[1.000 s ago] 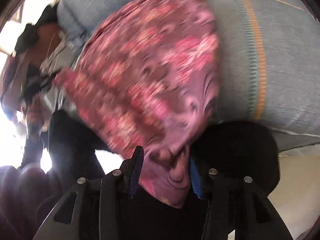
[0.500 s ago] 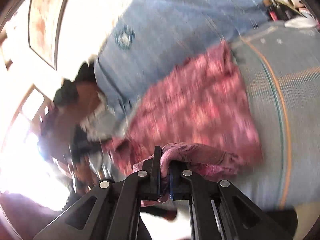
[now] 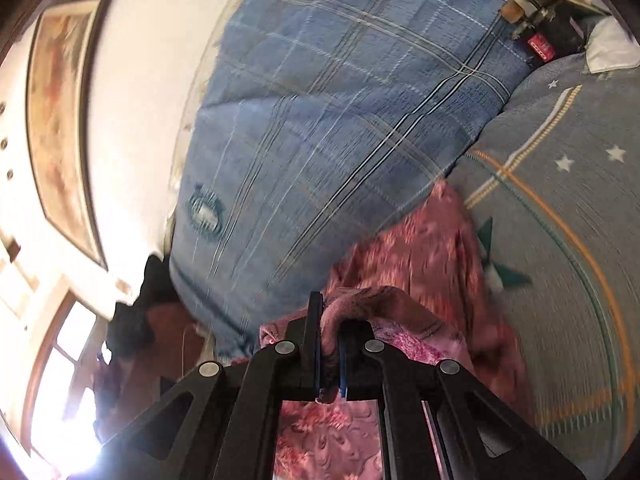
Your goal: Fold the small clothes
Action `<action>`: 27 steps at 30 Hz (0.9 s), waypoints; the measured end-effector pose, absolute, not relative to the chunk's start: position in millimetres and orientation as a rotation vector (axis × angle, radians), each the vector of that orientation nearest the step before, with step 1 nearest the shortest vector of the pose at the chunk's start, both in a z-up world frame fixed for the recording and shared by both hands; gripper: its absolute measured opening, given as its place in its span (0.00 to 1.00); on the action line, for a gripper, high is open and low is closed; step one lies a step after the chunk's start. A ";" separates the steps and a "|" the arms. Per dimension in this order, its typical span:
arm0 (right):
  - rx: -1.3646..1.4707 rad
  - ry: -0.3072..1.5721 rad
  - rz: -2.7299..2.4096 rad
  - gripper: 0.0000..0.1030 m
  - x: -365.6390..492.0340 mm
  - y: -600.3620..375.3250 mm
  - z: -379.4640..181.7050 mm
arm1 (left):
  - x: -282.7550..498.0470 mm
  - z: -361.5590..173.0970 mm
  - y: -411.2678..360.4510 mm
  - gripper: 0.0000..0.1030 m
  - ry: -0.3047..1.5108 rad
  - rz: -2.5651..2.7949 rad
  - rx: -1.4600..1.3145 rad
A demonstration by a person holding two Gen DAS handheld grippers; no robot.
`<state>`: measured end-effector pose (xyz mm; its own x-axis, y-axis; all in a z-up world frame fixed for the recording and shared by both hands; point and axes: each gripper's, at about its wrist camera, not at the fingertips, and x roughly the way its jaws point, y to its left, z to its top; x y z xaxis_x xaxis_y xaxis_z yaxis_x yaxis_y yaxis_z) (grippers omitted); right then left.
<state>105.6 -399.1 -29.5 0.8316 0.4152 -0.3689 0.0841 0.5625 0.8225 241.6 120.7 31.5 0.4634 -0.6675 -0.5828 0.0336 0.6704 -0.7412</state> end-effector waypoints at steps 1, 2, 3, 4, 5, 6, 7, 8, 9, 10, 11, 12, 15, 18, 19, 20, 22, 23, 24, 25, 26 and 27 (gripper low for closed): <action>0.979 0.572 0.192 0.05 115.2 -402.3 -32.5 | 253.7 29.7 118.4 0.03 1.015 -0.474 -0.730; 0.986 0.571 0.180 0.05 122.2 -404.4 -36.3 | 265.6 27.3 116.0 0.03 1.023 -0.467 -0.731; 0.996 0.575 0.169 0.05 131.6 -407.4 -40.7 | 276.2 25.5 113.5 0.03 1.029 -0.463 -0.731; 1.002 0.581 0.151 0.05 139.1 -409.7 -44.8 | 290.2 22.7 109.8 0.03 1.038 -0.454 -0.727; 1.008 0.590 0.130 0.05 148.2 -412.5 -50.0 | 297.4 21.1 107.8 0.03 1.044 -0.449 -0.725; 1.015 0.601 0.113 0.05 157.6 -415.4 -56.2 | 310.3 17.6 102.9 0.03 1.056 -0.441 -0.719; 1.020 0.607 0.096 0.05 164.1 -417.3 -60.6 | 322.6 13.8 97.3 0.03 1.068 -0.429 -0.706; 1.029 0.608 0.076 0.05 172.7 -420.2 -66.1 | 328.0 11.9 93.6 0.03 1.075 -0.422 -0.695; 1.038 0.606 0.068 0.05 178.9 -422.1 -70.1 | 339.1 7.1 87.9 0.03 1.089 -0.405 -0.678; 1.050 0.600 0.050 0.05 184.8 -424.8 -74.6 | 349.3 0.9 83.1 0.03 1.105 -0.386 -0.670; 1.067 0.596 0.028 0.05 191.2 -427.5 -80.7 | 355.2 -4.0 80.8 0.03 1.118 -0.373 -0.665; 1.074 0.608 0.005 0.05 199.2 -429.5 -86.5 | 365.3 -15.2 76.4 0.03 1.155 -0.341 -0.657; 1.094 0.706 -0.080 0.10 212.2 -432.3 -106.3 | 376.8 -38.9 77.4 0.03 1.264 -0.320 -0.724; 1.127 0.697 -0.053 0.15 206.7 -436.2 -104.0 | 365.8 -31.0 97.2 0.10 1.220 -0.390 -0.845; 1.125 0.678 -0.037 0.22 202.4 -438.2 -99.0 | 359.8 -23.5 105.3 0.23 1.189 -0.390 -0.858; 1.119 0.649 -0.026 0.26 196.1 -441.1 -92.5 | 355.0 -17.8 111.8 0.44 1.163 -0.380 -0.863; 1.099 0.593 -0.031 0.36 180.5 -447.7 -79.0 | 333.8 -0.2 129.3 0.64 1.085 -0.342 -0.866; 1.083 0.588 -0.037 0.37 176.8 -449.7 -74.3 | 321.6 6.7 132.6 0.68 1.069 -0.332 -0.847; 1.054 0.599 -0.046 0.38 174.1 -450.9 -70.0 | 307.3 11.0 131.3 0.68 1.077 -0.333 -0.807; 1.020 0.623 -0.060 0.41 173.6 -450.1 -67.8 | 292.2 11.7 126.2 0.68 1.082 -0.353 -0.768; 0.993 0.649 -0.076 0.42 176.2 -448.4 -68.0 | 280.0 10.3 119.7 0.68 1.089 -0.362 -0.727; 0.965 0.683 -0.089 0.43 178.9 -445.6 -69.6 | 269.2 7.4 113.3 0.68 1.088 -0.363 -0.688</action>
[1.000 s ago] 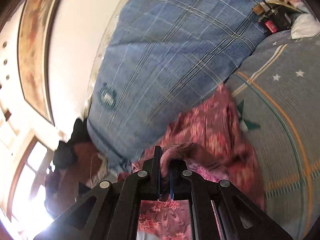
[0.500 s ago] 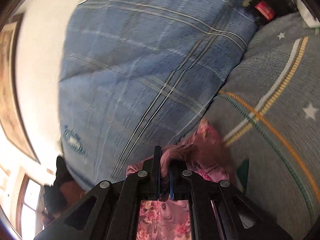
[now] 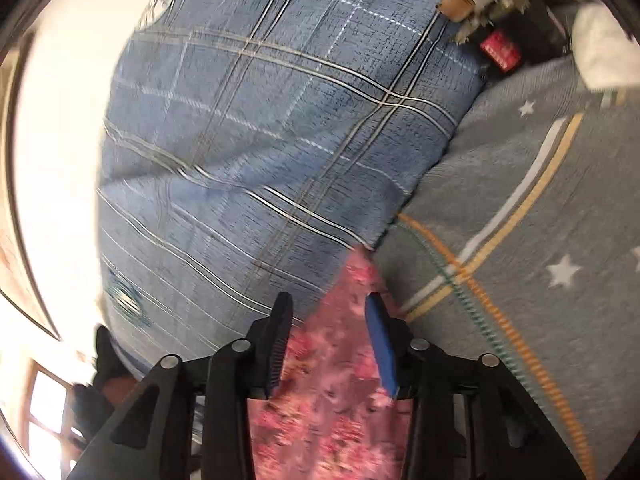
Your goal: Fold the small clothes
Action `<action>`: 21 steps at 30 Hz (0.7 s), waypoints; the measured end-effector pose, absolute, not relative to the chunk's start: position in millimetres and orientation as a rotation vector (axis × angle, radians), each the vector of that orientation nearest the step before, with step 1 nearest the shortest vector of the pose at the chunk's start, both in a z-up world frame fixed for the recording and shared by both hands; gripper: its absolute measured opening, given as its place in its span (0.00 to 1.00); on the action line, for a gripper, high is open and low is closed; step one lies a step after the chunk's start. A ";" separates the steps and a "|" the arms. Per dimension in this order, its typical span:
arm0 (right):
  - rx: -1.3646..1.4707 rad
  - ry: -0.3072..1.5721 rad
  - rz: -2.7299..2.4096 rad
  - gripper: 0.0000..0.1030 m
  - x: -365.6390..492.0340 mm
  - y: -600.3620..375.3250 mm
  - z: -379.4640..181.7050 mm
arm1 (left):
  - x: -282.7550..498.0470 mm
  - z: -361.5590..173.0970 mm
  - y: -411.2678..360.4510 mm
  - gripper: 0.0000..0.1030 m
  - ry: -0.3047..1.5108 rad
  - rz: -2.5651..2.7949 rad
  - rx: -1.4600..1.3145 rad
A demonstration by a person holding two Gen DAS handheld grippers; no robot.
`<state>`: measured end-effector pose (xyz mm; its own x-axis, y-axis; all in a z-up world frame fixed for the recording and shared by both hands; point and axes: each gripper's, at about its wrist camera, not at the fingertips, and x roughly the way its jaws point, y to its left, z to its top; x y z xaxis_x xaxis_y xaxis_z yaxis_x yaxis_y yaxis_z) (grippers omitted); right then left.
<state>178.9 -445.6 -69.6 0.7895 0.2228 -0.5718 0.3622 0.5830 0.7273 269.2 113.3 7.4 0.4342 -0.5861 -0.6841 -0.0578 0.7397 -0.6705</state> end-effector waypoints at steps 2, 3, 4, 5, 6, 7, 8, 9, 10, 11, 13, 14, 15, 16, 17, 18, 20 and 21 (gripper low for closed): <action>0.920 0.738 -0.112 0.44 186.7 -437.0 -74.8 | 253.6 -1.5 102.7 0.68 1.080 -0.347 -0.616; 0.898 0.766 -0.134 0.44 191.7 -431.1 -78.4 | 247.7 -10.3 95.8 0.68 1.078 -0.336 -0.588; 0.880 0.788 -0.150 0.44 196.9 -425.8 -82.0 | 246.7 -16.9 91.9 0.68 1.077 -0.338 -0.580; 0.844 0.809 -0.168 0.44 203.4 -418.9 -84.4 | 247.9 -21.3 89.2 0.68 1.082 -0.336 -0.573; 0.792 0.809 -0.201 0.44 207.9 -412.3 -83.8 | 251.8 -26.7 82.6 0.68 1.091 -0.325 -0.551; 0.752 0.805 -0.216 0.34 211.4 -407.5 -81.1 | 255.4 -28.5 76.4 0.68 1.095 -0.316 -0.533; 0.716 0.796 -0.192 0.18 215.9 -403.3 -76.5 | 258.2 -32.8 72.1 0.68 1.098 -0.302 -0.501; 0.685 0.781 -0.169 0.01 218.9 -401.1 -69.8 | 261.3 -36.1 70.9 0.68 1.096 -0.293 -0.484; 0.674 0.733 -0.183 0.00 216.1 -402.7 -63.1 | 262.5 -36.5 69.4 0.68 1.083 -0.286 -0.466; 0.677 0.705 -0.208 0.00 213.3 -406.4 -61.0 | 265.1 -35.5 67.7 0.68 1.077 -0.268 -0.444; 0.701 0.772 -0.324 0.00 213.7 -423.2 -75.7 | 271.4 -34.4 64.3 0.68 1.085 -0.221 -0.401; 0.715 0.825 -0.360 0.00 214.4 -429.2 -85.4 | 273.4 -32.9 62.1 0.68 1.085 -0.201 -0.376; 0.714 0.859 -0.399 0.00 211.8 -432.3 -91.3 | 273.9 -31.6 60.2 0.68 1.086 -0.189 -0.357; 0.708 0.836 -0.399 0.03 209.0 -431.1 -88.4 | 273.1 -30.2 59.6 0.68 1.088 -0.187 -0.349; 0.694 0.769 -0.353 0.07 204.6 -422.1 -77.8 | 271.9 -28.6 60.3 0.68 1.086 -0.190 -0.350; 0.679 0.731 -0.304 0.07 204.6 -411.0 -68.9 | 269.6 -25.8 60.8 0.68 1.083 -0.196 -0.353; 0.649 0.725 -0.165 0.10 217.0 -380.0 -56.8 | 267.1 -23.0 58.8 0.68 1.092 -0.196 -0.333; 0.627 0.754 -0.099 0.20 226.4 -363.0 -54.7 | 265.4 -22.5 57.6 0.68 1.100 -0.187 -0.305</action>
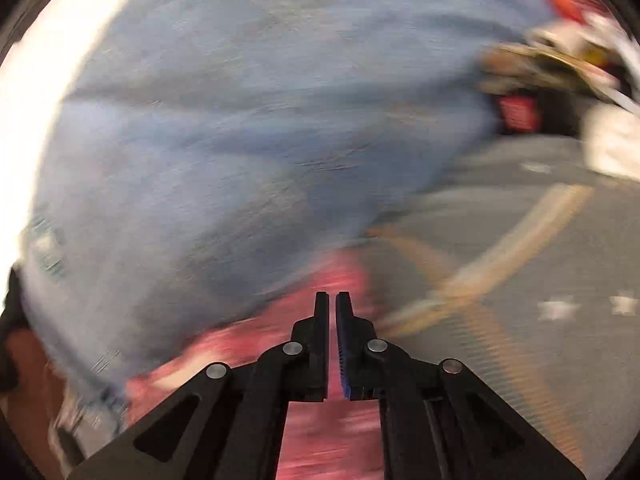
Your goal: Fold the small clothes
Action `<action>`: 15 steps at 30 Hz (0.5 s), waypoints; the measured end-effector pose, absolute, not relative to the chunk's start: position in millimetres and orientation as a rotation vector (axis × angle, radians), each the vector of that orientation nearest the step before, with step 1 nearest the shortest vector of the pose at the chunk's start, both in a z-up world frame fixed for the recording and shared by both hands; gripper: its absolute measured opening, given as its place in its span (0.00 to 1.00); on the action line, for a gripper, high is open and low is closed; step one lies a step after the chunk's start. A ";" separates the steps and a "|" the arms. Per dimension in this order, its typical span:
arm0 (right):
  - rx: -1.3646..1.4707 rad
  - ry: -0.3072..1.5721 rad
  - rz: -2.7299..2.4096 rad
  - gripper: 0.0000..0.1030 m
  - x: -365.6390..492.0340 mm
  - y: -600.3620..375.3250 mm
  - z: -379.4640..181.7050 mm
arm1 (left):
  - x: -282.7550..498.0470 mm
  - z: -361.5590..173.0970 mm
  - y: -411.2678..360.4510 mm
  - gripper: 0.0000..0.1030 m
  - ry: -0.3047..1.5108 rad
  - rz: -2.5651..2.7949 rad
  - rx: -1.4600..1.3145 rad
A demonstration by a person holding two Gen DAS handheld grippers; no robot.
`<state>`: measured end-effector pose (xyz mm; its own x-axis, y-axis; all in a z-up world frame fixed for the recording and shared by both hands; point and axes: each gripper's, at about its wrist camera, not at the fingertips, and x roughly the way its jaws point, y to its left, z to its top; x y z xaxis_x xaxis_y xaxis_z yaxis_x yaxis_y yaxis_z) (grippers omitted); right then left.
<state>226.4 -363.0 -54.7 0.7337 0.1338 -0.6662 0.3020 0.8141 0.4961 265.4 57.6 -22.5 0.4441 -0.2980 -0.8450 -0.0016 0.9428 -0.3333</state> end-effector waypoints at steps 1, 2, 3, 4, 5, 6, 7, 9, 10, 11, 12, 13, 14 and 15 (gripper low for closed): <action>0.587 0.806 -0.025 0.35 240.0 -338.6 -54.4 | 263.8 -22.4 57.4 0.68 1.101 -0.185 -0.287; 0.547 0.843 0.028 0.39 250.1 -317.1 -54.8 | 262.1 -23.1 55.0 0.68 1.102 -0.187 -0.274; 0.488 0.884 0.105 0.40 261.9 -288.7 -56.6 | 260.9 -24.7 53.0 0.68 1.108 -0.191 -0.261; 0.434 0.911 0.156 0.40 270.0 -266.2 -58.3 | 260.3 -26.2 49.8 0.68 1.112 -0.196 -0.256; 0.369 0.928 0.188 0.40 276.4 -243.2 -59.9 | 259.6 -26.6 50.0 0.68 1.115 -0.199 -0.255; 0.294 0.941 0.214 0.42 284.9 -219.5 -63.1 | 260.6 -27.4 50.2 0.68 1.119 -0.200 -0.255; 0.347 0.988 0.071 0.45 291.5 -206.1 -68.1 | 262.1 -27.7 51.3 0.68 1.121 -0.204 -0.256; 0.244 1.048 0.085 0.51 305.8 -183.4 -79.9 | 262.3 -28.4 56.5 0.68 1.128 -0.212 -0.268; 0.195 1.082 0.087 0.52 312.1 -175.0 -86.1 | 264.4 -28.7 57.7 0.68 1.129 -0.215 -0.276; 0.156 1.112 0.099 0.53 305.0 -171.1 -91.1 | 262.5 -29.1 59.6 0.68 1.131 -0.218 -0.282; 0.102 1.157 0.117 0.55 307.7 -164.9 -98.2 | 262.6 -29.1 60.7 0.68 1.134 -0.220 -0.285; 0.049 1.194 0.130 0.55 307.4 -160.3 -104.0 | 262.6 -28.9 61.0 0.68 1.133 -0.221 -0.284; 0.007 1.217 0.141 0.55 307.2 -156.5 -107.1 | 263.0 -28.3 60.7 0.68 1.132 -0.221 -0.281; -0.041 1.232 0.155 0.55 305.8 -152.2 -110.0 | 262.8 -27.9 59.8 0.68 1.131 -0.220 -0.274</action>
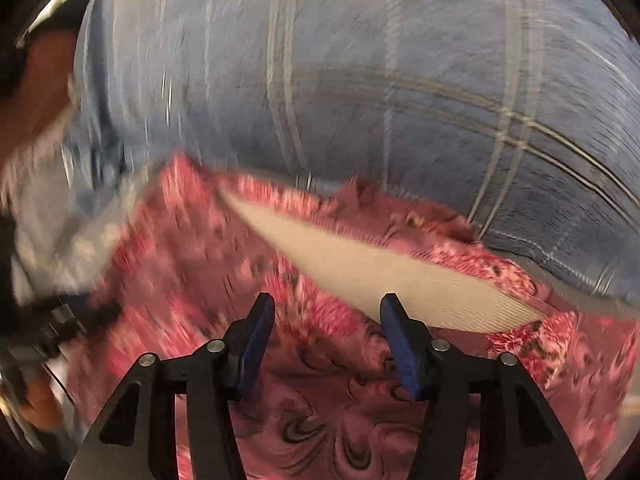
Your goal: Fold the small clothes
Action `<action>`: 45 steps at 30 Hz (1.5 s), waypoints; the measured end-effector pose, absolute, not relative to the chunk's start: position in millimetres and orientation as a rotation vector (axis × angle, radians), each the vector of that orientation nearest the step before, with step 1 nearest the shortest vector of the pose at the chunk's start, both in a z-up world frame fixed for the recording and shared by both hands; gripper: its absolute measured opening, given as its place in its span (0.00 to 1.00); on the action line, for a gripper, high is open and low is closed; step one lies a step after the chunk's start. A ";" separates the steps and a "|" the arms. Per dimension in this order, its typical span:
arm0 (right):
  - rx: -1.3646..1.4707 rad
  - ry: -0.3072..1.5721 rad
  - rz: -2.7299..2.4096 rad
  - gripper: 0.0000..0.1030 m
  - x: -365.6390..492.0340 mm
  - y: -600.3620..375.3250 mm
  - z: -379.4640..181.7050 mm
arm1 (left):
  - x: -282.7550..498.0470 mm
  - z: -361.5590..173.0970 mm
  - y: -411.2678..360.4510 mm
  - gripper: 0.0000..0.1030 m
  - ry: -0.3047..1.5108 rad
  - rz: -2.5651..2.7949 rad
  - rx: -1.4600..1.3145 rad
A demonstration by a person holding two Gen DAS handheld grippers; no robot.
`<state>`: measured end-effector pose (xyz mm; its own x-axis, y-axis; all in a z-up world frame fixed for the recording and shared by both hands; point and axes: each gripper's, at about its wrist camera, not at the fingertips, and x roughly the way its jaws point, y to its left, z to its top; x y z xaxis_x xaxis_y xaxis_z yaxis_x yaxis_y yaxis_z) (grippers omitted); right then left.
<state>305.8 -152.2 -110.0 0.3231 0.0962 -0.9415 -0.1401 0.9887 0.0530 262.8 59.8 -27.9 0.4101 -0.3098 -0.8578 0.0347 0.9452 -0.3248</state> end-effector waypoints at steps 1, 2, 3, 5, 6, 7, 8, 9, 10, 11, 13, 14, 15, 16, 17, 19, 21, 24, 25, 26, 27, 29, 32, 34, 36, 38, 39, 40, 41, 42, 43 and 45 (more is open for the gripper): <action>-0.089 1.226 0.162 0.52 303.4 -148.4 -110.4 | 263.2 -26.0 58.5 0.68 1.129 -0.220 -0.268; -0.124 1.219 0.162 0.48 300.1 -145.7 -110.1 | 262.8 -24.8 57.9 0.68 1.126 -0.220 -0.260; -0.139 1.214 0.168 0.20 299.4 -144.2 -109.3 | 262.9 -23.6 57.6 0.68 1.122 -0.219 -0.256; -0.171 1.180 0.169 0.04 298.1 -137.1 -103.9 | 262.6 -18.2 58.1 0.68 1.104 -0.219 -0.264; -0.182 1.147 0.156 0.04 299.9 -134.1 -97.3 | 261.8 -13.9 62.2 0.68 1.082 -0.216 -0.282; -0.178 1.108 0.133 0.04 301.3 -134.8 -90.8 | 261.8 -12.0 65.0 0.68 1.071 -0.213 -0.291; -0.152 1.081 0.112 0.04 305.2 -138.4 -87.2 | 261.2 -8.6 69.2 0.68 1.055 -0.208 -0.306; -0.102 1.047 0.079 0.04 309.4 -144.6 -81.6 | 260.8 -6.9 74.4 0.68 1.043 -0.199 -0.322; -0.050 1.023 0.050 0.04 313.8 -150.9 -79.1 | 261.2 -7.2 79.1 0.68 1.043 -0.184 -0.333; -0.007 1.015 0.033 0.04 318.1 -155.2 -81.1 | 262.0 -7.7 82.0 0.68 1.046 -0.177 -0.340; 0.017 1.052 -0.006 0.04 327.4 -158.8 -96.1 | 265.9 -13.8 86.7 0.68 1.070 -0.163 -0.359; 0.003 1.097 -0.026 0.04 331.3 -158.7 -109.2 | 267.4 -17.5 86.4 0.68 1.084 -0.159 -0.359; -0.008 1.149 -0.036 0.04 333.8 -158.5 -121.3 | 269.3 -21.3 85.8 0.68 1.103 -0.149 -0.348; -0.027 1.198 -0.053 0.05 335.4 -157.6 -132.0 | 270.2 -23.9 85.2 0.68 1.115 -0.139 -0.336; -0.030 1.193 -0.102 0.05 335.8 -153.5 -135.5 | 269.6 -24.9 85.7 0.68 1.118 -0.136 -0.332; -0.013 1.136 -0.120 0.14 332.8 -148.7 -122.4 | 268.5 -22.5 87.2 0.68 1.111 -0.143 -0.343; 0.128 1.068 -0.103 0.21 325.6 -153.4 -102.0 | 266.7 -19.0 88.0 0.68 1.098 -0.156 -0.357; 0.269 0.980 -0.083 0.39 305.0 -173.7 -75.0 | 261.5 -13.9 87.6 0.68 1.088 -0.189 -0.373; 0.269 0.969 -0.116 0.40 297.8 -184.6 -69.5 | 261.3 -14.4 86.2 0.68 1.094 -0.198 -0.371; 0.279 0.962 -0.167 0.40 286.2 -202.0 -65.1 | 260.9 -14.9 84.3 0.68 1.103 -0.211 -0.371; 0.298 0.964 -0.212 0.40 276.0 -217.7 -63.8 | 259.9 -14.8 82.7 0.68 1.107 -0.223 -0.374; 0.354 0.968 -0.328 0.40 250.1 -260.1 -61.7 | 260.4 -15.5 78.2 0.68 1.113 -0.241 -0.374; 0.436 0.942 -0.510 0.45 205.0 -320.4 -61.3 | 259.2 -16.9 69.7 0.68 1.118 -0.253 -0.349; 0.514 0.938 -0.579 0.50 177.9 -352.1 -65.2 | 259.9 -19.6 64.4 0.68 1.118 -0.259 -0.339; 0.608 0.952 -0.582 0.50 163.9 -378.1 -73.5 | 261.6 -22.8 60.8 0.68 1.114 -0.253 -0.326; 0.679 0.939 -0.552 0.50 150.6 -393.1 -81.0 | 264.8 -26.1 58.2 0.67 1.103 -0.240 -0.303; 0.711 0.925 -0.520 0.50 150.1 -393.5 -84.2 | 265.3 -26.1 56.2 0.65 1.093 -0.231 -0.288; 0.727 0.905 -0.485 0.50 151.1 -391.6 -86.2 | 265.9 -26.1 54.9 0.59 1.083 -0.224 -0.279; 0.728 0.889 -0.446 0.48 155.2 -385.2 -87.2 | 266.4 -26.3 53.6 0.52 1.077 -0.221 -0.273; 0.687 0.890 -0.430 0.32 160.5 -378.0 -85.2 | 267.0 -26.3 53.1 0.47 1.071 -0.221 -0.269; 0.606 0.888 -0.430 0.05 165.9 -370.9 -79.1 | 267.6 -25.3 52.9 0.39 1.064 -0.218 -0.265; 0.545 0.808 -0.446 0.05 171.6 -353.9 -64.8 | 268.1 -24.0 52.8 0.36 1.043 -0.186 -0.242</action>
